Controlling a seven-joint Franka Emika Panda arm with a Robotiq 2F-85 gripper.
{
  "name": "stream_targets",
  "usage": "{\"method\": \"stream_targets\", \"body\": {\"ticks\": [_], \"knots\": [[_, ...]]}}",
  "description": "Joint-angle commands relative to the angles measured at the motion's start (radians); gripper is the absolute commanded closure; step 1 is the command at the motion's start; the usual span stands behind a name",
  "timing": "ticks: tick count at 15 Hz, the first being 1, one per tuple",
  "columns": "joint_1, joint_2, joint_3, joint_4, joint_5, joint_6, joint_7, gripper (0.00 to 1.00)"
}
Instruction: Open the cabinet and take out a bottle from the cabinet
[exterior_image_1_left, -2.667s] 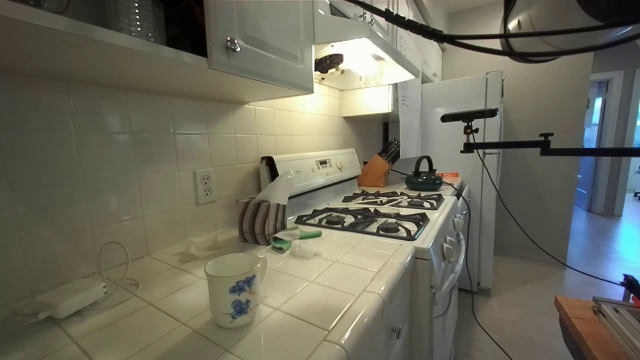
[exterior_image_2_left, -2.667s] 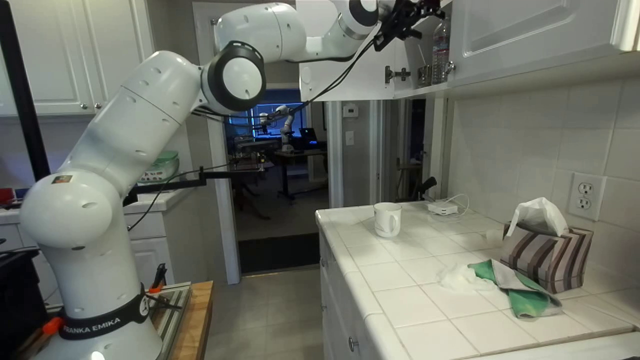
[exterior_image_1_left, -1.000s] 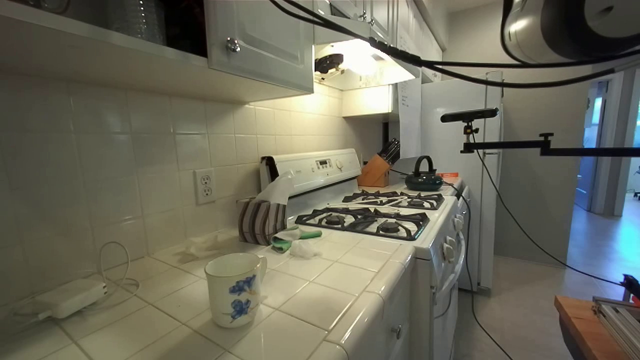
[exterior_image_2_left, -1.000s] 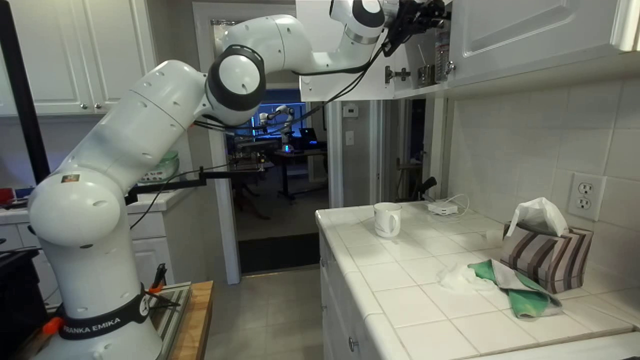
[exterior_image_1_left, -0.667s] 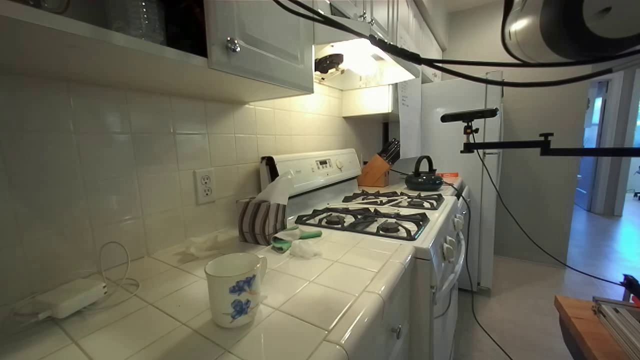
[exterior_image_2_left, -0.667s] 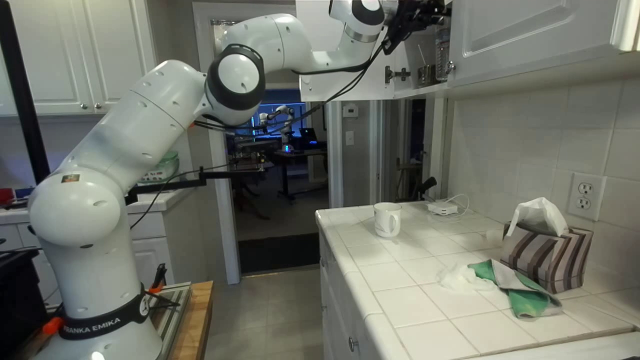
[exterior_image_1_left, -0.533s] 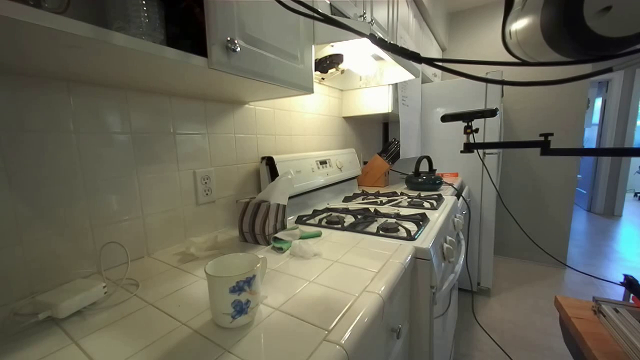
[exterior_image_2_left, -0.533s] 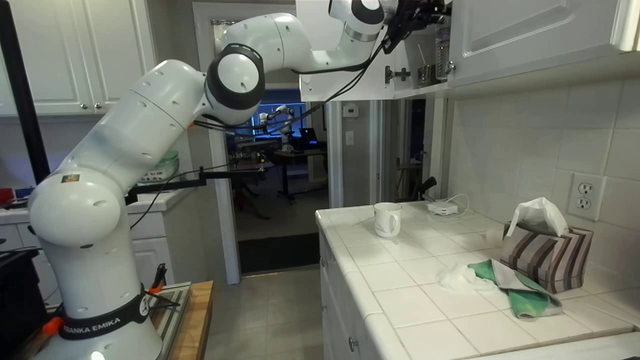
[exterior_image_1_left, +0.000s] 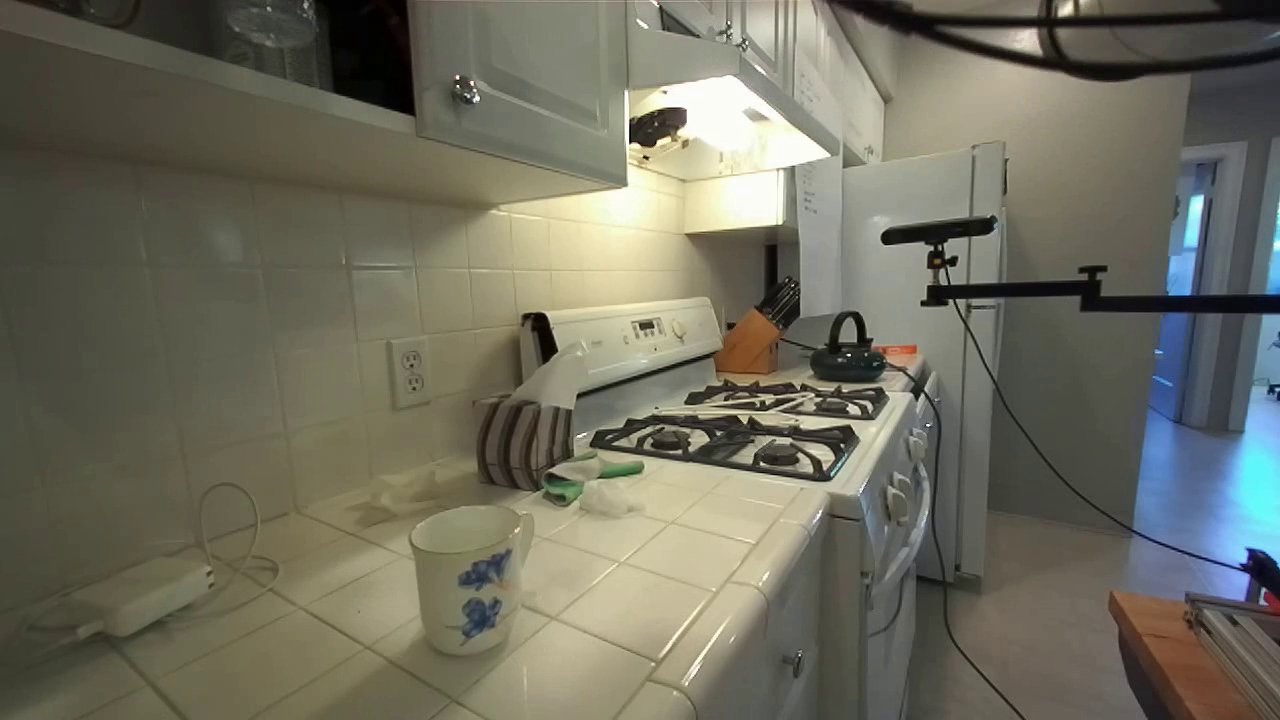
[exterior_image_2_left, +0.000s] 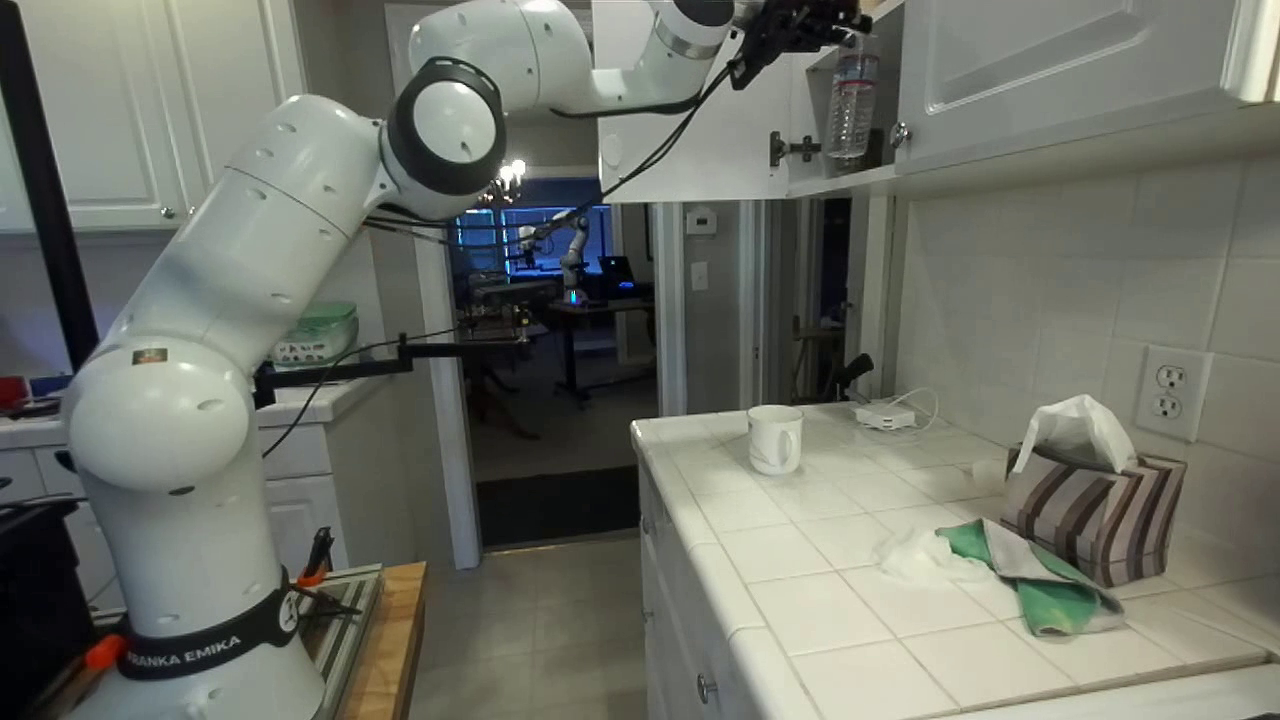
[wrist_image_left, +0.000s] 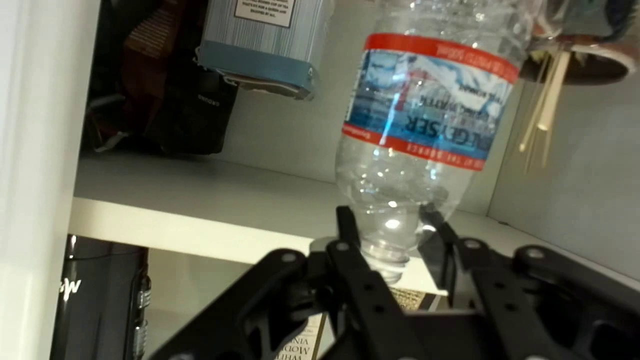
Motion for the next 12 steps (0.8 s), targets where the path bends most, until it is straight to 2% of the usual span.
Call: {"method": "stream_targets", "body": {"ticks": [1,3,5,9,12], "knots": [[0.067,-0.179,-0.002,-0.169,-0.019,-0.161,0.008,0.90],[0.104,-0.257,-0.019,-0.235,-0.041,-0.295,0.020,0.90],[0.110,-0.335,0.016,-0.320,0.012,-0.373,0.004,0.90],[0.095,-0.431,0.080,-0.496,0.124,-0.403,-0.006,0.90],[0.081,-0.485,0.096,-0.643,0.206,-0.428,-0.007,0.90]]}}
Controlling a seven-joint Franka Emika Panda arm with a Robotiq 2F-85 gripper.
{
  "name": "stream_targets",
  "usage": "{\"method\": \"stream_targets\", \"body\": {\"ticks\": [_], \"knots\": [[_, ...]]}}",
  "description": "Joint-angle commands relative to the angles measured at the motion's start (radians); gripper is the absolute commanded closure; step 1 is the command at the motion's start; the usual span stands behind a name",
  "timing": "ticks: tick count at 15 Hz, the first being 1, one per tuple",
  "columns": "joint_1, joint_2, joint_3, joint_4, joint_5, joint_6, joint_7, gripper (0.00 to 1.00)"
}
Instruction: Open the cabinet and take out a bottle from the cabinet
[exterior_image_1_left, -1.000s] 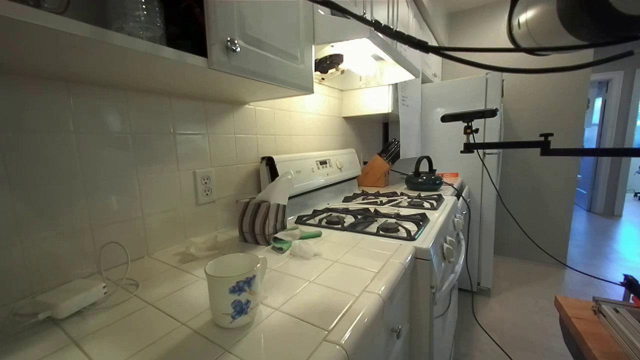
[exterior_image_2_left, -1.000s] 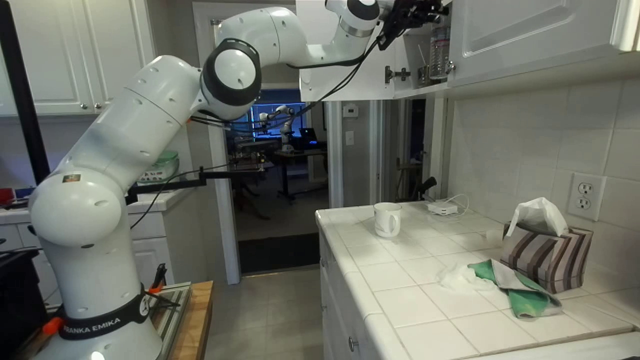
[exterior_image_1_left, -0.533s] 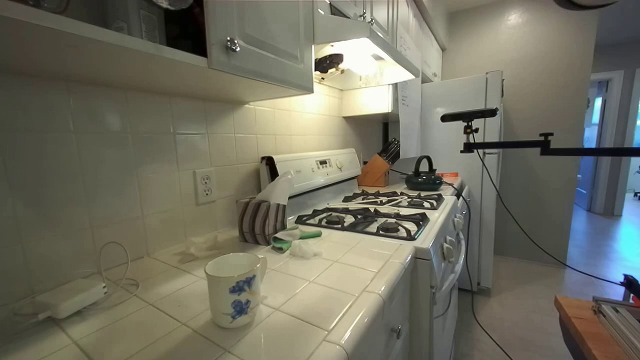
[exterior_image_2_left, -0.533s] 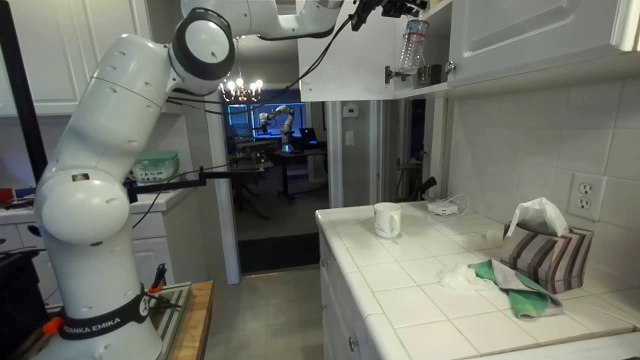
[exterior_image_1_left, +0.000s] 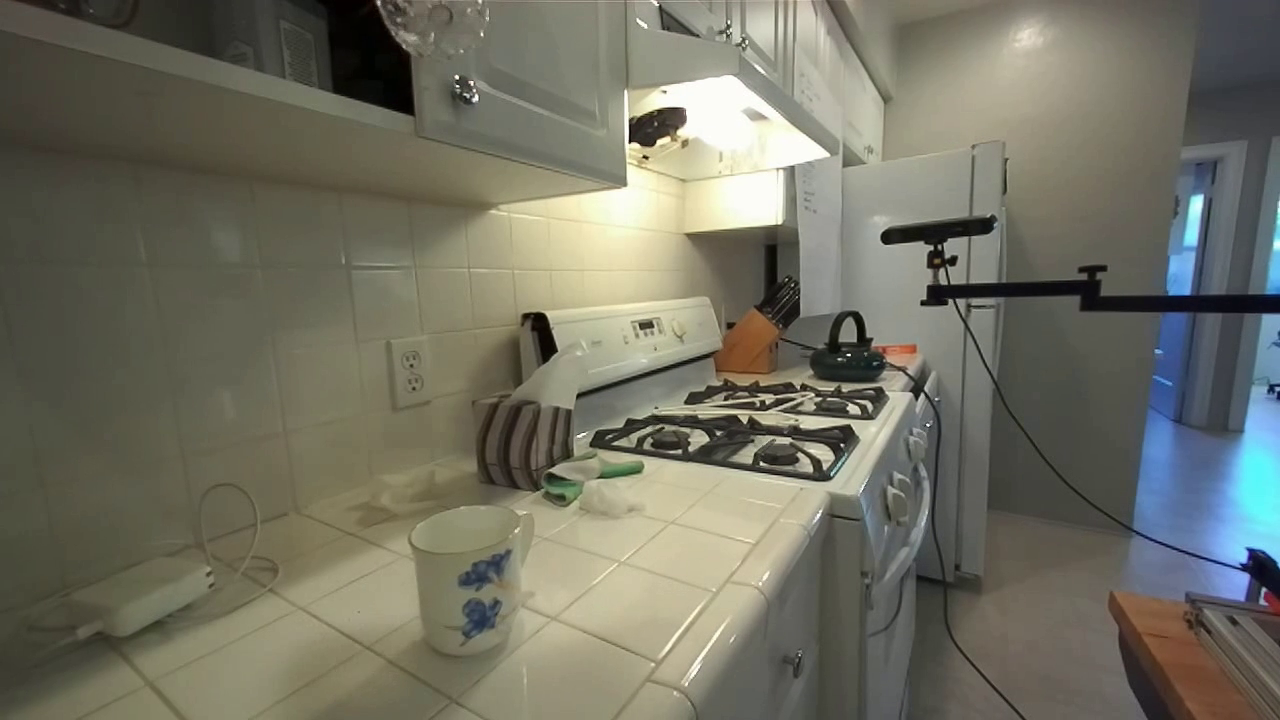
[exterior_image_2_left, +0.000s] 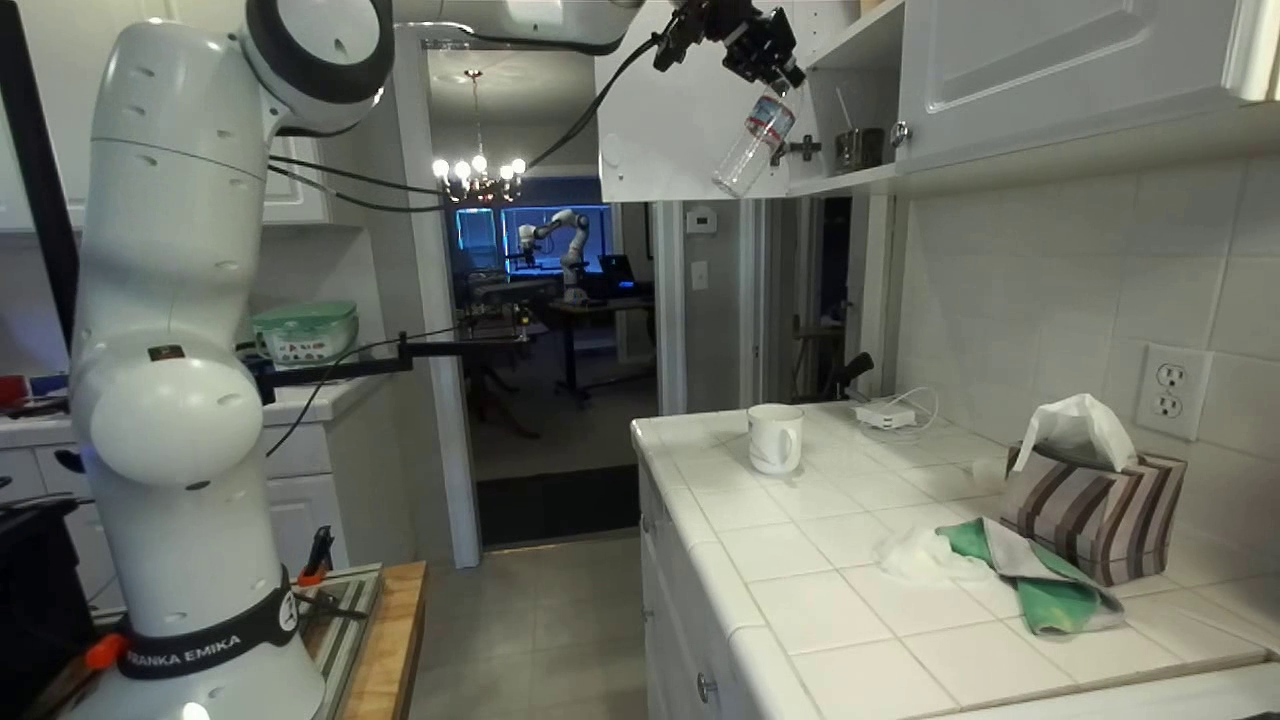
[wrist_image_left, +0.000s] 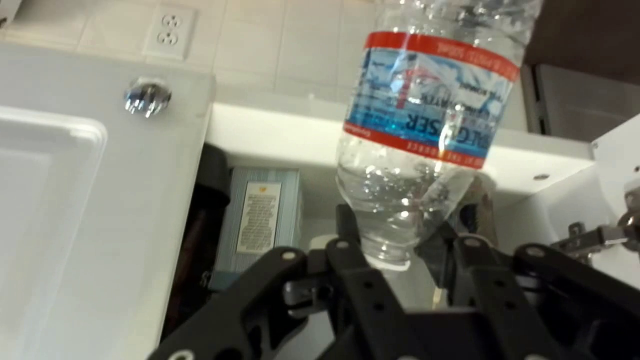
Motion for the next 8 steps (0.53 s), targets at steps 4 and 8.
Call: {"method": "stream_targets", "body": {"ticks": [4,8], "knots": [[-0.018,-0.157,0.010,-0.402,0.134,-0.072,0.013,0.90],[-0.141,-0.213,0.110,-0.614,0.068,-0.150,0.112,0.90]]}}
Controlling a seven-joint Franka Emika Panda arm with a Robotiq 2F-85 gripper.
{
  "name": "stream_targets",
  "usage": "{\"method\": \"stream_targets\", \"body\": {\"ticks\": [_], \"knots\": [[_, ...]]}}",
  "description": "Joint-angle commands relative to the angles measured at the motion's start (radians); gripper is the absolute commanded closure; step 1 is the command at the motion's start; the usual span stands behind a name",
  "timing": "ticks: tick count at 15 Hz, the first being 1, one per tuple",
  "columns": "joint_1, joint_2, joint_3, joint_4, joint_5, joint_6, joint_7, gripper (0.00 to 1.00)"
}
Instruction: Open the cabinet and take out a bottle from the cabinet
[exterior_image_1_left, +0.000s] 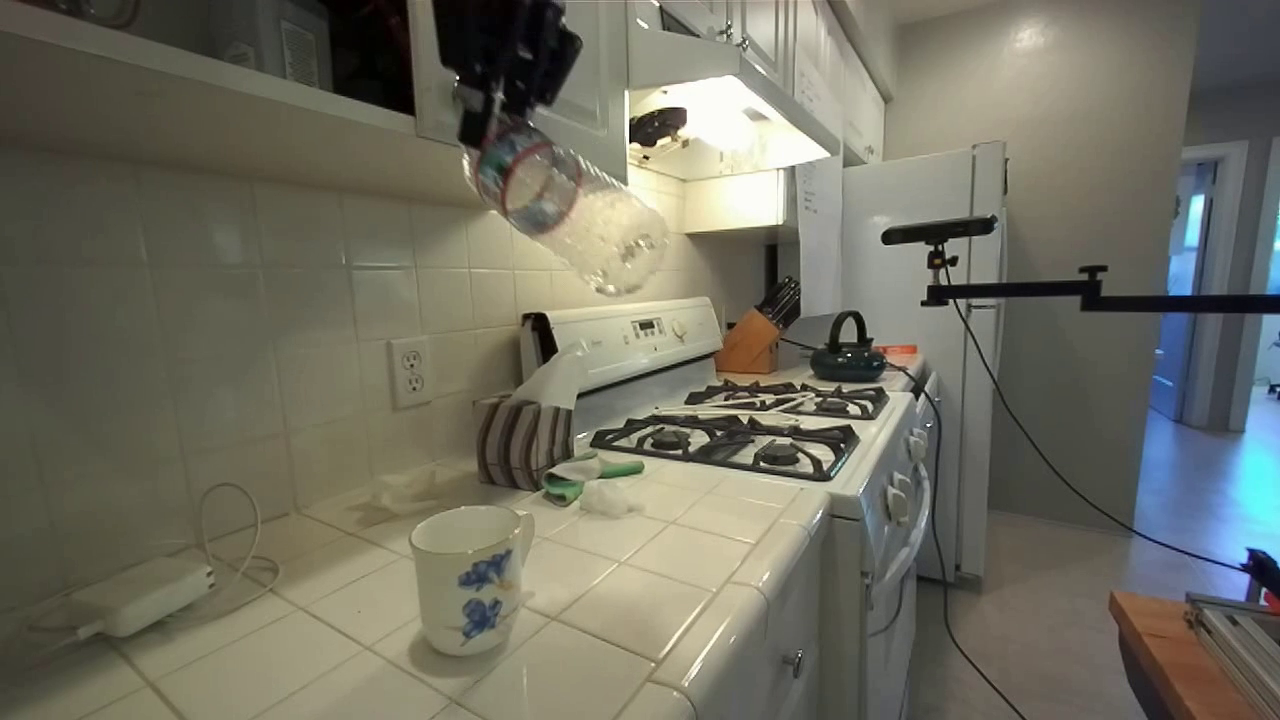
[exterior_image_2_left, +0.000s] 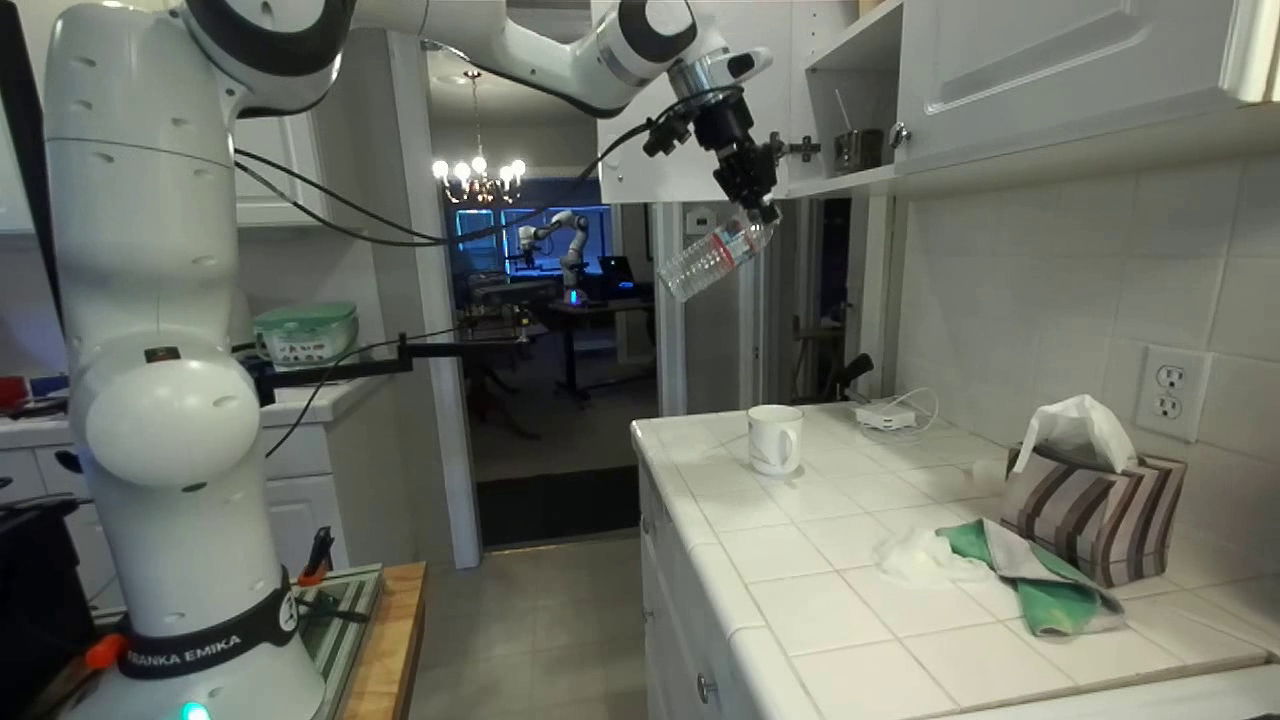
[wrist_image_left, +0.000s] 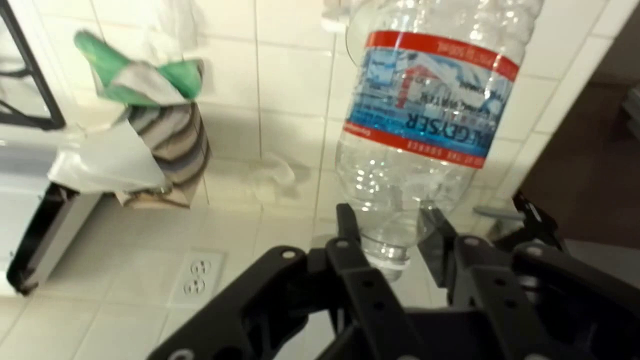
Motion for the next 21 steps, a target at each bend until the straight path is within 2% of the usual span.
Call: {"method": "stream_targets", "body": {"ticks": [1,2,4,9,11,14,16,18,19,21], "knots": [[-0.145,-0.104,0.129,-0.247,-0.036,-0.047,0.102,0.90],[-0.182,-0.116,0.151,-0.302,-0.049,-0.059,0.136,0.90],[-0.246,-0.138,0.177,-0.414,-0.158,-0.037,0.219,0.90],[-0.414,-0.234,0.169,-0.673,-0.500,0.092,0.402,0.90],[-0.489,-0.285,0.152,-0.723,-0.644,0.113,0.437,0.90],[-0.558,-0.322,0.164,-0.702,-0.796,0.084,0.525,0.90],[-0.572,-0.347,0.187,-0.684,-0.833,0.049,0.619,0.90],[-0.558,-0.369,0.199,-0.670,-0.722,0.032,0.682,0.90],[-0.574,-0.335,0.184,-0.667,-0.765,0.062,0.615,0.65],[-0.568,-0.354,0.202,-0.667,-0.748,0.047,0.657,0.65]]}}
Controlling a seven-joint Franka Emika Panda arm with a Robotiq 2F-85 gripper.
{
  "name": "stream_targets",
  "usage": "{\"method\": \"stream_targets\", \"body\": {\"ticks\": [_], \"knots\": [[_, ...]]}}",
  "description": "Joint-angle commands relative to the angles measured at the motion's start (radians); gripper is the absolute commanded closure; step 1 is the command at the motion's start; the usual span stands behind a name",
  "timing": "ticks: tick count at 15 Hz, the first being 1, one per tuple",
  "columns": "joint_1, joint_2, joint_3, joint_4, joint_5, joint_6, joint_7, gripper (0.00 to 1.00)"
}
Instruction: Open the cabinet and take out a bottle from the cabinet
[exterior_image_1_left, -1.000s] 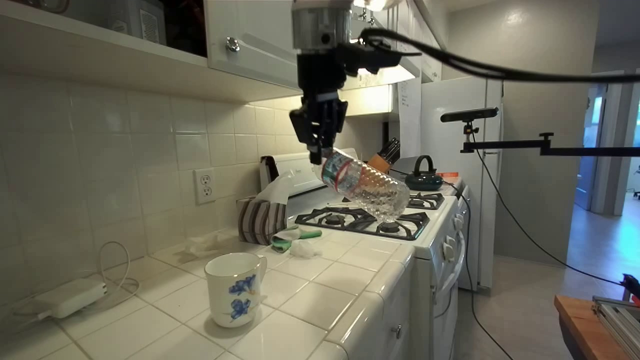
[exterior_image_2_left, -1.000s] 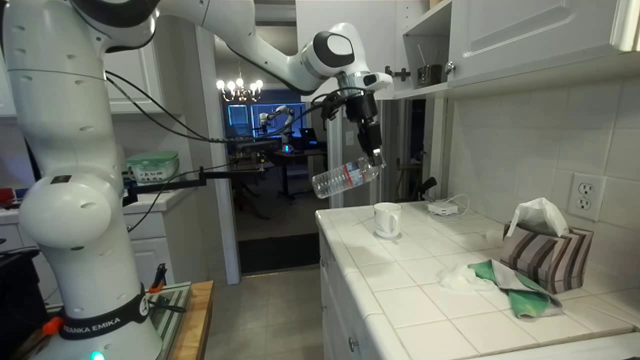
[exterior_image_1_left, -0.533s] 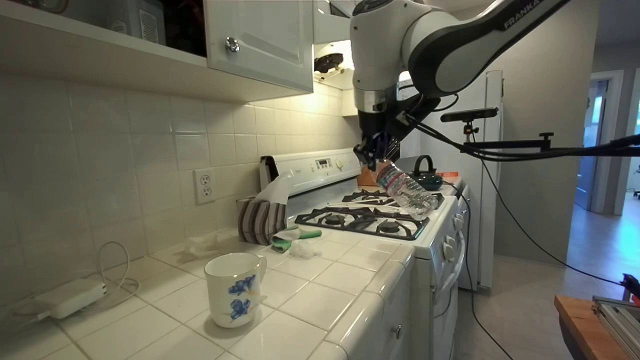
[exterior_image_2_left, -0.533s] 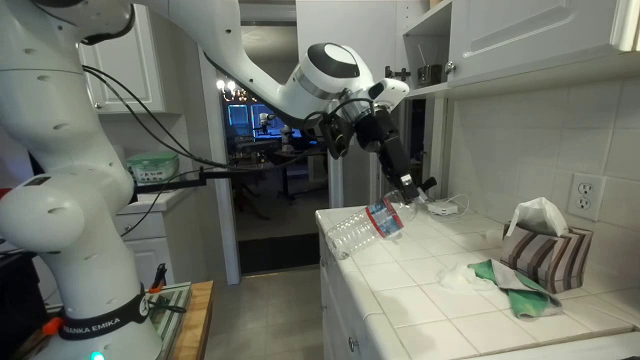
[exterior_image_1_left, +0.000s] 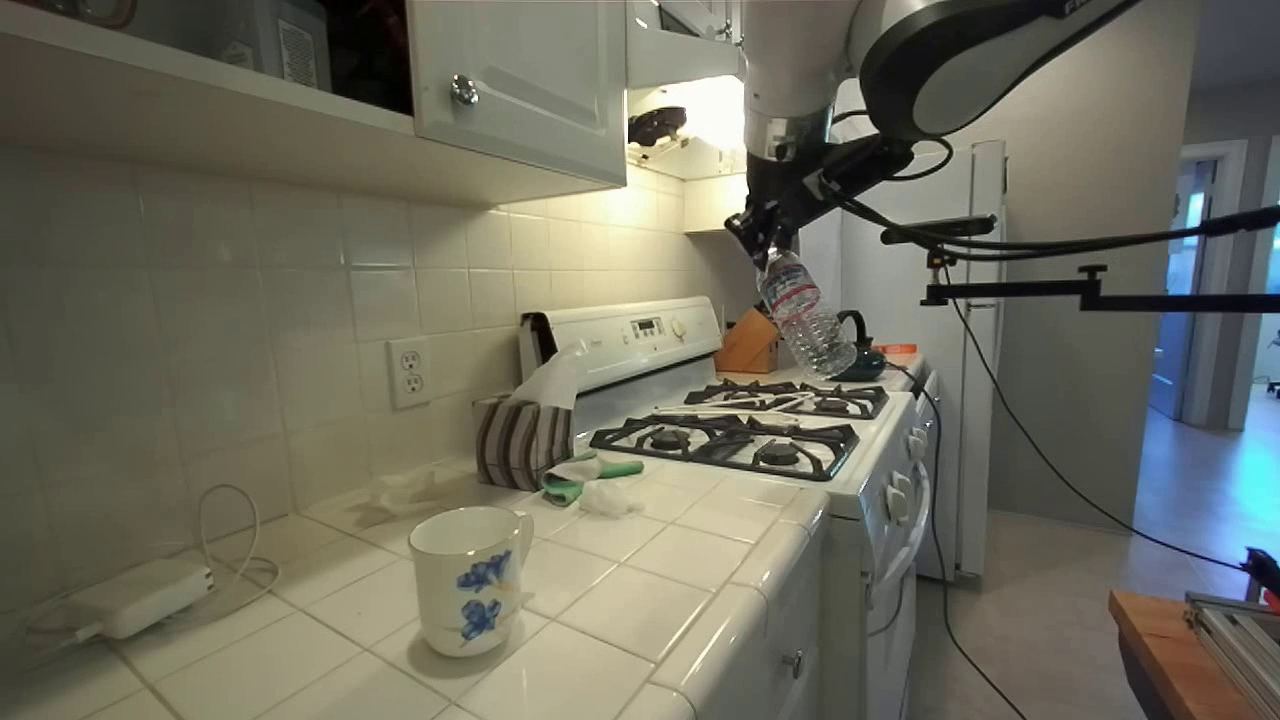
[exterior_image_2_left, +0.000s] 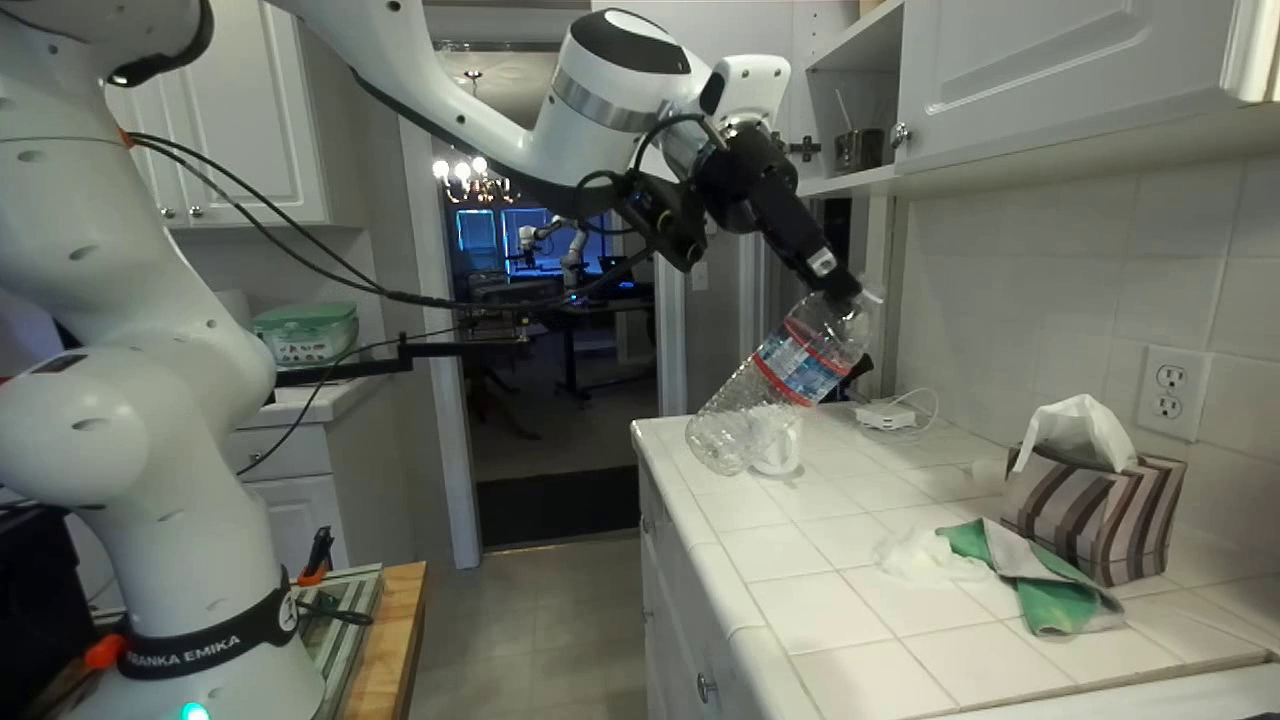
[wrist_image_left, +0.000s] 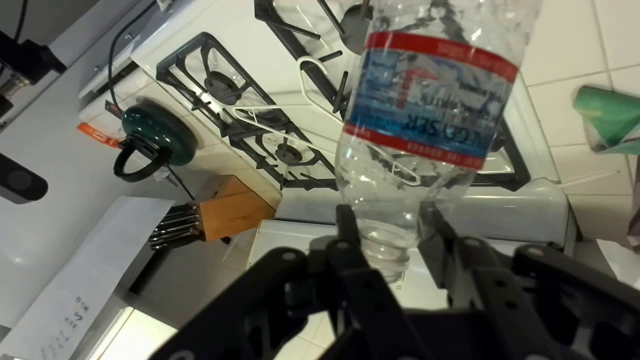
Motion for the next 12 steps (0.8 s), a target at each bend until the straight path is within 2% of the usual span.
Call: {"method": "stream_targets", "body": {"ticks": [1,2,5,8,12], "knots": [[-0.010,-0.003,0.013,0.001,0.008,-0.002,0.004,0.65],[-0.010,-0.003,0.014,0.001,0.010,-0.002,0.007,0.90],[-0.026,0.029,0.043,0.029,-0.045,-0.070,0.231,0.90],[-0.014,0.069,0.077,0.039,-0.119,-0.153,0.432,0.90],[0.014,0.163,0.118,0.072,-0.245,-0.318,0.655,0.90]]}}
